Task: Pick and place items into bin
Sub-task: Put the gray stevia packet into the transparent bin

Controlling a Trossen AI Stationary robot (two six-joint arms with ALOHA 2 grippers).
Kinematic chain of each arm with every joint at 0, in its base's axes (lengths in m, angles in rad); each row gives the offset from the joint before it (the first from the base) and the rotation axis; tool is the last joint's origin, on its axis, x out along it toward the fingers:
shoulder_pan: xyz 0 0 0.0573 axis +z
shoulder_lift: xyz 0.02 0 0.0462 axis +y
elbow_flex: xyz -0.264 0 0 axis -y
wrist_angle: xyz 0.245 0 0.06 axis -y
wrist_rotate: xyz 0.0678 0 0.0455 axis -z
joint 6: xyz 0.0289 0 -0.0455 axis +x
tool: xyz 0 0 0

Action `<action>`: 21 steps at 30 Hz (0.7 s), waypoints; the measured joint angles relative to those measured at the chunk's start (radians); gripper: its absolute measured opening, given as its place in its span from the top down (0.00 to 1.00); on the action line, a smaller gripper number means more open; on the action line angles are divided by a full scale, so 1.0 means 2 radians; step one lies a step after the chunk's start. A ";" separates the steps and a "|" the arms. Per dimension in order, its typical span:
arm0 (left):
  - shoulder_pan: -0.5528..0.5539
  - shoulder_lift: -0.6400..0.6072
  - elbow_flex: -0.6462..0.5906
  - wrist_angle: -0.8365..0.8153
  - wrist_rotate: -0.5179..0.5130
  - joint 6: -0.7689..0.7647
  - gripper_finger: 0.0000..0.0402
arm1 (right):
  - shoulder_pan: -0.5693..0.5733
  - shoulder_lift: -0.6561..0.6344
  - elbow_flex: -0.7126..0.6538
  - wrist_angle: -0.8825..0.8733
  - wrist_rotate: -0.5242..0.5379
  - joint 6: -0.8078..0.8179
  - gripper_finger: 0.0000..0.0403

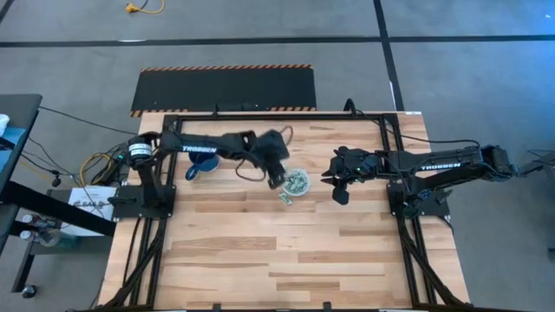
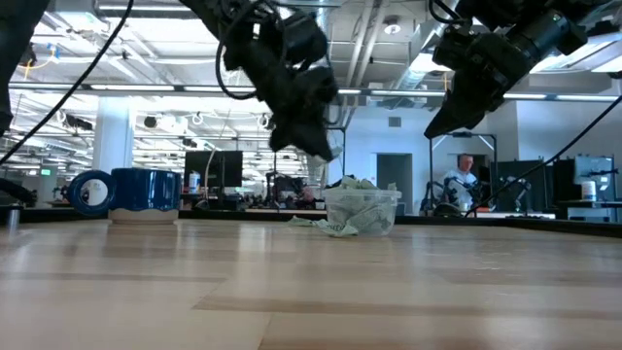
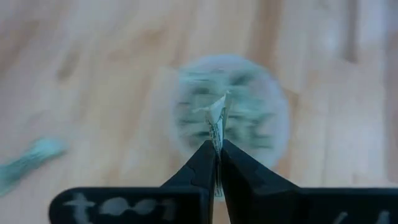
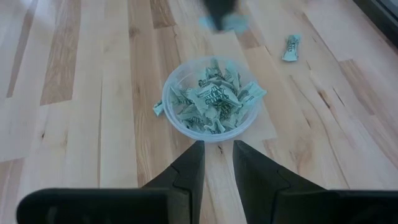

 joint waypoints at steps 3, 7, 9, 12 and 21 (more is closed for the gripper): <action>-0.026 0.002 0.000 0.022 -0.004 0.019 0.99 | 0.000 0.000 0.000 0.000 0.000 0.000 0.81; -0.044 0.003 0.000 0.028 -0.022 0.041 0.99 | 0.000 0.000 0.000 0.000 0.000 0.000 0.81; -0.049 0.004 0.000 0.031 -0.033 0.044 0.98 | 0.000 0.000 0.000 0.000 0.000 0.000 0.81; -0.052 0.004 0.000 0.033 -0.049 0.048 0.98 | 0.000 0.000 0.000 0.000 0.000 0.000 0.81; -0.051 0.016 0.000 0.053 -0.051 0.050 0.98 | 0.000 0.000 0.000 0.000 0.000 0.000 0.81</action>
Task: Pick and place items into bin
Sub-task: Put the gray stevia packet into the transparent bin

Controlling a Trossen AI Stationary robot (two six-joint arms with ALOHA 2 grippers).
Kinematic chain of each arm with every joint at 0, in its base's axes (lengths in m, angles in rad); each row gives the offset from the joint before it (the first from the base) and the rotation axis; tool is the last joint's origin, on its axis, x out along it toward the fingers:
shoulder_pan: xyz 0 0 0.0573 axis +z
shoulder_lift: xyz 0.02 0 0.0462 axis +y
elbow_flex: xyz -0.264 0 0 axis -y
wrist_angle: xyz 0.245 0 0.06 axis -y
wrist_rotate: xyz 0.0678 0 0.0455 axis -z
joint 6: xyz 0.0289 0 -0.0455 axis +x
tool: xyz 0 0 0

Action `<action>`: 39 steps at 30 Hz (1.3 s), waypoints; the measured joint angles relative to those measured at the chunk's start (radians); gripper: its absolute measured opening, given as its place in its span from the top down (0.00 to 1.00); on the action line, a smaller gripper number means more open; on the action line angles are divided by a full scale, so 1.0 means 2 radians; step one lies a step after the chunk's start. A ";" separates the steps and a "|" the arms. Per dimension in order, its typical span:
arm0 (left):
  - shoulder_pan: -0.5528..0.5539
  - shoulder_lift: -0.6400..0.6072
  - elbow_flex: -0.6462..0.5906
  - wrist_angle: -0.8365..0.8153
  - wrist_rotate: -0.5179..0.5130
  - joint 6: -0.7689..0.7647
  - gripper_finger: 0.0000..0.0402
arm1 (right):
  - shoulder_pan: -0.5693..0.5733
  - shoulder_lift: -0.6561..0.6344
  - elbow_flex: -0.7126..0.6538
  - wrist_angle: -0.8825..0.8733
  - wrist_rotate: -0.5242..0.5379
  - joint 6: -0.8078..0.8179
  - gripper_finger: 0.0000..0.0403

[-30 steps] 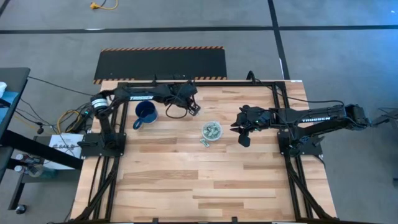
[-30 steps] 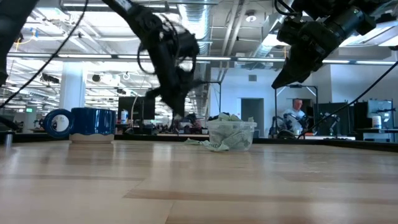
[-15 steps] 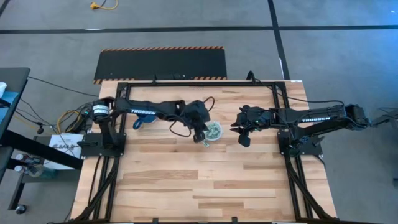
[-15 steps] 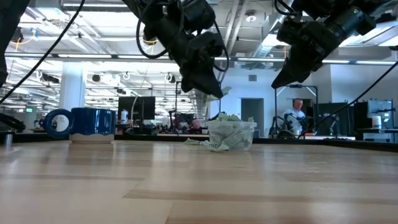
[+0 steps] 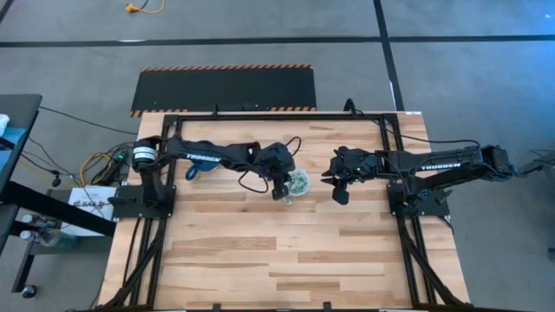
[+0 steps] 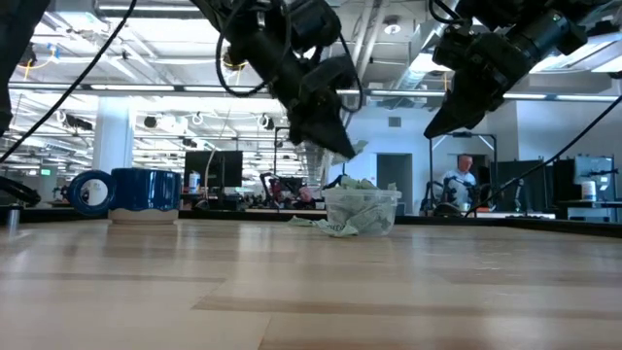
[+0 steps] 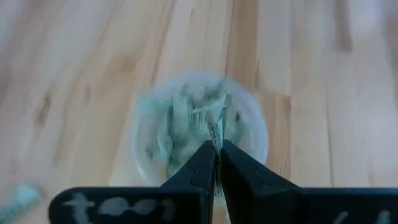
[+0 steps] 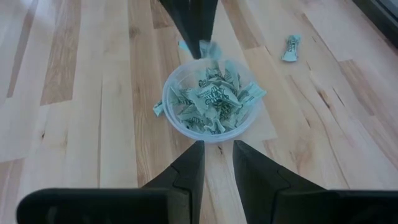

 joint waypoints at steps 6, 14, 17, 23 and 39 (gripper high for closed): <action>0.002 0.025 0.000 -0.001 0.004 0.000 0.96 | 0.000 0.000 0.000 0.000 0.000 0.000 0.81; 0.008 0.026 0.000 -0.003 0.009 0.001 0.85 | 0.000 0.000 0.000 -0.003 0.000 0.000 0.81; 0.008 0.026 0.000 -0.002 0.017 0.007 0.79 | 0.000 0.000 0.000 -0.003 0.000 0.000 0.81; 0.017 0.002 0.000 -0.039 0.015 0.034 0.68 | 0.000 0.000 0.000 -0.004 0.000 0.000 0.81; 0.117 -0.051 -0.008 -0.163 -0.087 0.262 0.64 | 0.000 0.000 -0.001 -0.004 0.000 0.003 0.81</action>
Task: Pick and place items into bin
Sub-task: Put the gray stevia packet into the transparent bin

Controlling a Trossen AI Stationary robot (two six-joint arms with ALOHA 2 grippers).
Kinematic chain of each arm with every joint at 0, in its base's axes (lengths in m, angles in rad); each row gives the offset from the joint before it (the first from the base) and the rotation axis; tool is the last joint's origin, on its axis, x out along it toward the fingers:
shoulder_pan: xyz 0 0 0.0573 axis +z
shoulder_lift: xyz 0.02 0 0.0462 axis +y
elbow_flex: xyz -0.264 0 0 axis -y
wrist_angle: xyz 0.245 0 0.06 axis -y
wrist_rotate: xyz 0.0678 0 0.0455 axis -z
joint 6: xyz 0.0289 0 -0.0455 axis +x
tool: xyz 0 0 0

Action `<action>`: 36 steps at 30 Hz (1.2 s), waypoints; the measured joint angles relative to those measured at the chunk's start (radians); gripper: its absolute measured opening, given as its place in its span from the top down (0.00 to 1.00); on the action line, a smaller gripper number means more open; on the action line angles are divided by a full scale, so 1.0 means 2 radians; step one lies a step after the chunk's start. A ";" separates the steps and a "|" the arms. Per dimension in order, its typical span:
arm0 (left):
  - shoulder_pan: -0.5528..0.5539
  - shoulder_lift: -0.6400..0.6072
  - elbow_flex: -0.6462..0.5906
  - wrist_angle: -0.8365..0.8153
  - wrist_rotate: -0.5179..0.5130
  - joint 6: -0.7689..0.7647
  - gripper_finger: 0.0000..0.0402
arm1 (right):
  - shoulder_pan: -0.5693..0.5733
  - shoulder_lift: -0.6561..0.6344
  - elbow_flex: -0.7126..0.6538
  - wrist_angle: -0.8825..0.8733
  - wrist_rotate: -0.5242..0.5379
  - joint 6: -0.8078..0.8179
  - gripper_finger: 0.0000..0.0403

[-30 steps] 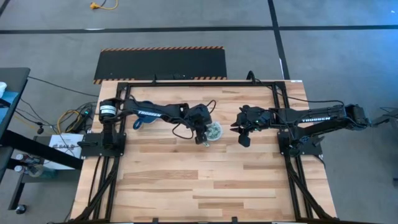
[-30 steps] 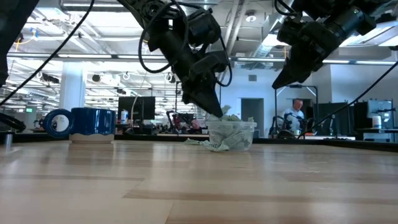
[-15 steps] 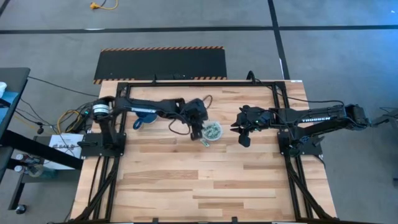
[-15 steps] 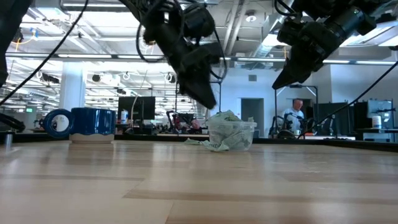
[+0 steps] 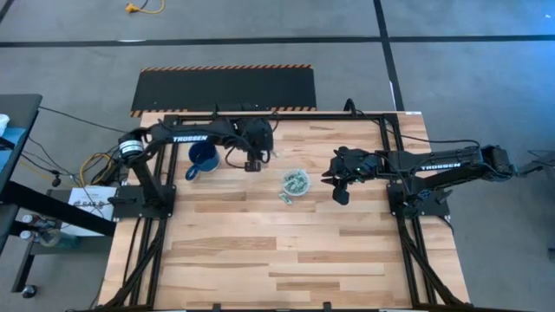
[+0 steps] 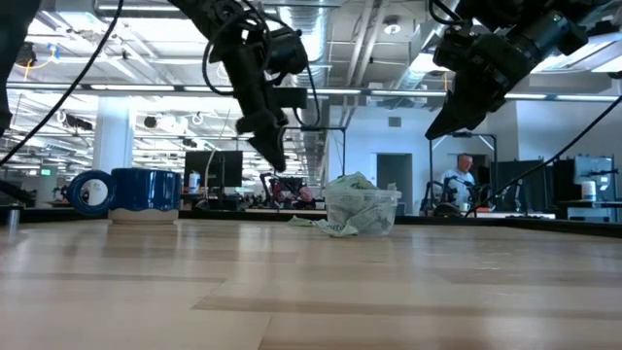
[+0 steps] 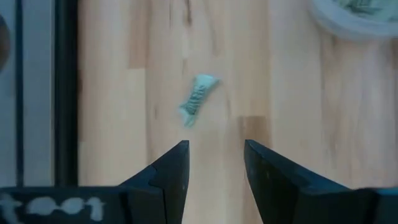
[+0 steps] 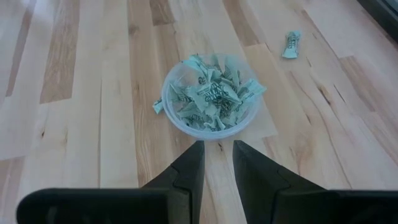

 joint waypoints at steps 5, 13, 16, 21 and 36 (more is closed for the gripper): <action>0.026 0.005 0.001 0.015 0.017 0.033 0.64 | 0.000 0.000 0.000 0.002 0.000 -0.001 0.81; 0.054 0.045 0.001 0.065 0.039 0.126 0.62 | -0.012 0.000 0.000 0.028 0.012 -0.007 0.81; 0.058 0.059 0.001 0.078 0.044 0.145 0.58 | -0.020 0.000 0.000 0.035 0.012 -0.019 0.81; 0.054 0.074 0.002 0.100 0.053 0.158 0.51 | -0.034 0.000 0.000 0.049 0.012 -0.042 0.81; 0.058 0.114 0.053 0.054 0.091 0.147 0.50 | -0.056 0.000 0.000 0.068 0.012 -0.057 0.81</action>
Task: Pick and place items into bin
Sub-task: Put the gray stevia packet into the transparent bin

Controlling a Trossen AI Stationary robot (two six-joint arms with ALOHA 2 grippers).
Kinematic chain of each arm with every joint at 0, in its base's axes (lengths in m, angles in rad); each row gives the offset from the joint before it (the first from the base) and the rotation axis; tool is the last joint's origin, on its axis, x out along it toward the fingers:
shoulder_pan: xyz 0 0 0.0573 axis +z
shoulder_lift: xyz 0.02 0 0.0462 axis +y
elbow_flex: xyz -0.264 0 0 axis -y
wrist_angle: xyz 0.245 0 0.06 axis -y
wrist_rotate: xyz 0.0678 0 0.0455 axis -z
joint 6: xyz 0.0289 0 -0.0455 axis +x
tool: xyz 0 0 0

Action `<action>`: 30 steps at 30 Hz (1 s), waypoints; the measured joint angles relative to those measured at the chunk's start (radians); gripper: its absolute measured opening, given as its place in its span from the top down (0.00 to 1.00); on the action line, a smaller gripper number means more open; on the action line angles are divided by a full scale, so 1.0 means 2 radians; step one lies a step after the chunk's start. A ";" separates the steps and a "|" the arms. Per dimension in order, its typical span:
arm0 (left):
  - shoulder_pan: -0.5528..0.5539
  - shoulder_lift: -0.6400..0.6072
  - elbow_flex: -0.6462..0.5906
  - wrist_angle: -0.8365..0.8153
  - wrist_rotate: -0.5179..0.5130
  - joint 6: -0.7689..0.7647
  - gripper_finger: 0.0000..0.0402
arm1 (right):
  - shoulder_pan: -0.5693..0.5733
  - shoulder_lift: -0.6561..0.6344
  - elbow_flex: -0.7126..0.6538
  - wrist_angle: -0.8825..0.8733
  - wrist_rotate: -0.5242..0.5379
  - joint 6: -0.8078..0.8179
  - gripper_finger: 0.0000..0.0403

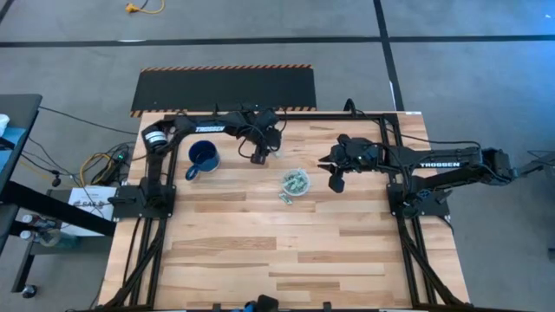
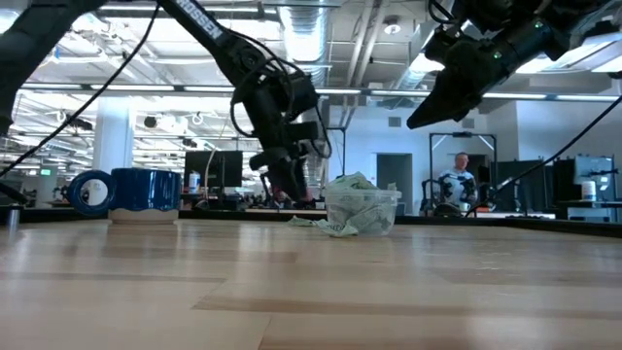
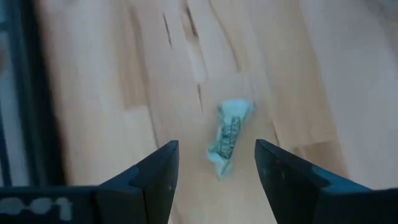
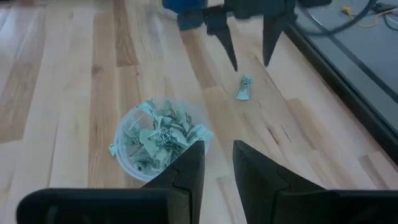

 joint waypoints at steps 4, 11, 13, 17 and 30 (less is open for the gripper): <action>0.000 0.035 0.038 -0.062 -0.011 0.004 0.50 | 0.003 0.000 0.000 -0.004 0.000 0.000 0.81; 0.000 0.085 0.090 -0.104 -0.013 0.006 0.50 | 0.004 0.000 0.000 -0.004 -0.001 -0.009 0.81; 0.001 0.090 0.101 -0.107 -0.013 0.007 0.50 | 0.004 0.000 0.000 -0.006 -0.001 -0.012 0.81; 0.002 0.089 0.109 -0.123 -0.004 0.007 0.50 | 0.004 0.000 0.000 -0.010 -0.001 -0.013 0.81; 0.011 0.101 0.120 -0.153 0.002 0.000 0.50 | 0.004 0.000 0.000 -0.010 -0.001 -0.017 0.81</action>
